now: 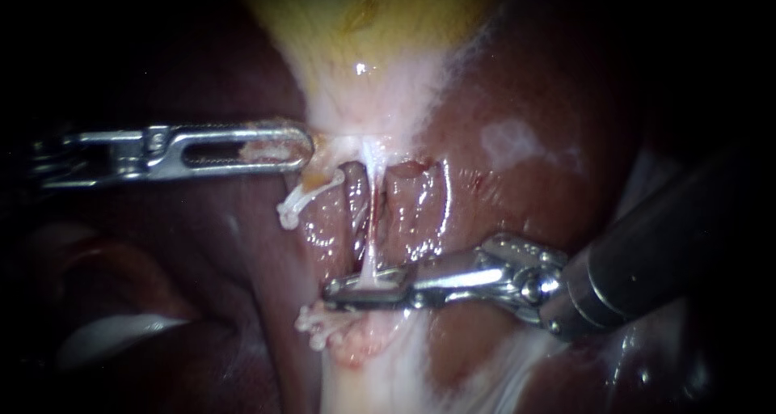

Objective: Going back first clip right tube

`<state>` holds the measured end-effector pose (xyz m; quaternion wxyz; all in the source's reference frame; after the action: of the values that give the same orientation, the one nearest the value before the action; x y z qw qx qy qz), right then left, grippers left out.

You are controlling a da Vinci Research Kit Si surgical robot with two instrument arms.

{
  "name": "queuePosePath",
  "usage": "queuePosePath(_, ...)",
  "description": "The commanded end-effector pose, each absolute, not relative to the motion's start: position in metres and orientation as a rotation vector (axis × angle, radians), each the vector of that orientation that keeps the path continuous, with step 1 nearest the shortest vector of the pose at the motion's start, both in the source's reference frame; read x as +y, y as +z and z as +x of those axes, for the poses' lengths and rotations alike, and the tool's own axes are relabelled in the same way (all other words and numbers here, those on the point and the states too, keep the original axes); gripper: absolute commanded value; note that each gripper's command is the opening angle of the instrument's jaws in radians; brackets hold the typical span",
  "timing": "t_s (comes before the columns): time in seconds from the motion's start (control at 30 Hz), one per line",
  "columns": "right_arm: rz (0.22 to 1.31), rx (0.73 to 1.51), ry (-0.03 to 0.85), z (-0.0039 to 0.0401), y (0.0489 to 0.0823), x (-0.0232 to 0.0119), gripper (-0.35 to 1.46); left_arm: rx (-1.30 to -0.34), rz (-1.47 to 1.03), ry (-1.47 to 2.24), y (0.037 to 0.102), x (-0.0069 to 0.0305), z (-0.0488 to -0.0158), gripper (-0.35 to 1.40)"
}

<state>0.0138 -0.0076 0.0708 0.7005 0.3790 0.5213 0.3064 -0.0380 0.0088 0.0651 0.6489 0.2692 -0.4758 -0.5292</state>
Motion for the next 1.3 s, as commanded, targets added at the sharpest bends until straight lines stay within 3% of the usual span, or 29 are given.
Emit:
queuePosePath(0.03, 0.837, 1.166, 0.674, 0.0138, 0.0707, -0.0075, -0.35, -1.081, 0.61, -1.203, 0.0652, 0.0087, -0.038, -0.35)
queuePosePath(0.17, 0.762, 1.199, 0.585, 0.0138, 0.0704, -0.0075, -0.35, -1.081, 0.61, -1.203, 0.0652, 0.0087, -0.038, -0.35)
queuePosePath(0.2, 0.726, 1.213, 0.543, 0.0139, 0.0702, -0.0075, -0.25, -1.081, 0.61, -1.203, 0.0652, 0.0087, -0.0381, -0.35)
queuePosePath(0.3, 0.645, 1.24, 0.465, 0.014, 0.0702, -0.0074, 0.29, -1.081, 0.61, -1.203, 0.0652, 0.0087, -0.0381, -0.35)
queuePosePath(0.43, 0.642, 1.239, 0.467, 0.0139, 0.0703, -0.0073, 0.47, -1.081, 0.61, -1.203, 0.0651, 0.0087, -0.038, -0.35)
queuePosePath(0.6, 0.611, 1.23, 0.488, 0.0131, 0.0705, -0.0072, 0.5, -1.081, 0.61, -1.204, 0.0651, 0.0087, -0.038, -0.35)
queuePosePath(0.83, 0.594, 1.242, 0.439, 0.0103, 0.07, -0.007, 0.5, -1.081, 0.61, -1.203, 0.065, 0.0086, -0.038, -0.35)
queuePosePath(1.3, 0.509, 1.271, 0.311, 0.0034, 0.0648, -0.0029, 0.5, -1.081, 0.61, -1.203, 0.0651, 0.0086, -0.0379, -0.35)
